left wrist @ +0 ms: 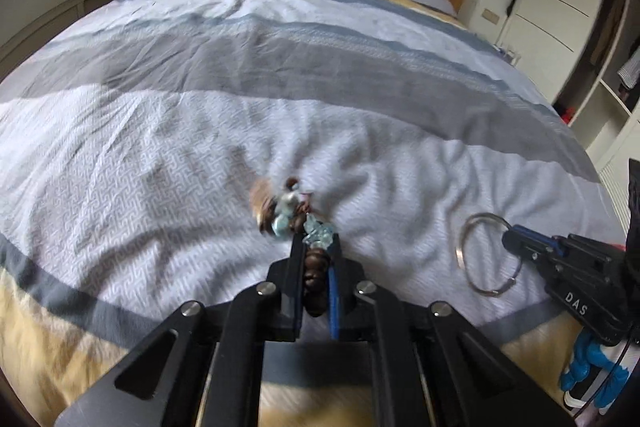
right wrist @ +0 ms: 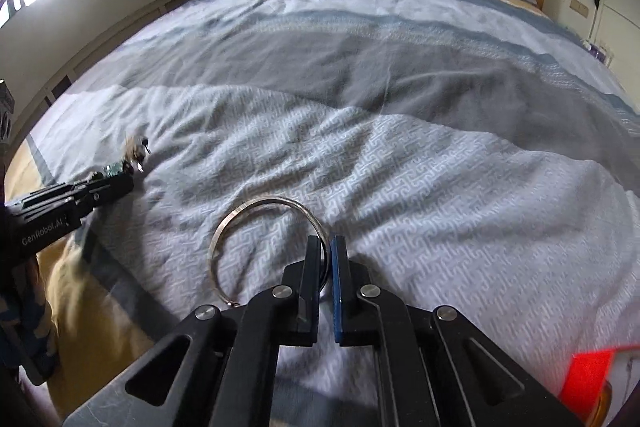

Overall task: Organize jewelry
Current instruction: 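Grasp the beaded bracelet with the left gripper while the right gripper grasps the plain silver bangle, then carry the beaded bracelet and silver bangle with both grippers over the red box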

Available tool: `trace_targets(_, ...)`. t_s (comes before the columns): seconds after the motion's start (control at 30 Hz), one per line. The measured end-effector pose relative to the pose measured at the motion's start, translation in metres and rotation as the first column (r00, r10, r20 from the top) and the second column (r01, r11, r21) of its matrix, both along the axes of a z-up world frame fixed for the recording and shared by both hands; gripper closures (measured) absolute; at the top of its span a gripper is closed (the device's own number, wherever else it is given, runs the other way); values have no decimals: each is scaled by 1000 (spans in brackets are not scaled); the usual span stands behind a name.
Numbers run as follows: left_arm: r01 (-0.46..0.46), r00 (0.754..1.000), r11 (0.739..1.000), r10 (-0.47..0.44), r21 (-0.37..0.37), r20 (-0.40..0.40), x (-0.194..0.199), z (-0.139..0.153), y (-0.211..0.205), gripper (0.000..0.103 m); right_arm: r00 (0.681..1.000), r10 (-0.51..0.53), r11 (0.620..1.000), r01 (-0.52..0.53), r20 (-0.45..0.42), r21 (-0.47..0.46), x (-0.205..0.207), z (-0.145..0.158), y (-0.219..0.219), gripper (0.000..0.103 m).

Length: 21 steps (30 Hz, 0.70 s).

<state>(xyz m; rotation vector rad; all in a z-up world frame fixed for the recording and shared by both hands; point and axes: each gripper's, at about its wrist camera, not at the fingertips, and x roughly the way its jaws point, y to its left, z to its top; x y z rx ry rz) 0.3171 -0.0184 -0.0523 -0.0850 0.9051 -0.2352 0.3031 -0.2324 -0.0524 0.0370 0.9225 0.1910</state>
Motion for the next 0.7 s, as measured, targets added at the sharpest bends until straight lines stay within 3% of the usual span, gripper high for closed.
trace_targets(0.37, 127, 988, 991, -123, -39, 92, -53, 71, -63, 95, 989, -60, 998, 63, 138, -18, -65, 73, -41, 99)
trace_targets(0.53, 242, 964, 968, -231, -72, 129, -86, 106, -120, 95, 976, -123, 991, 130, 179, -25, -100, 102, -81, 99)
trace_targets(0.7, 355, 930, 931, -341, -91, 135, -117, 121, -181, 95, 962, -190, 979, 201, 195, -37, -136, 118, -130, 99)
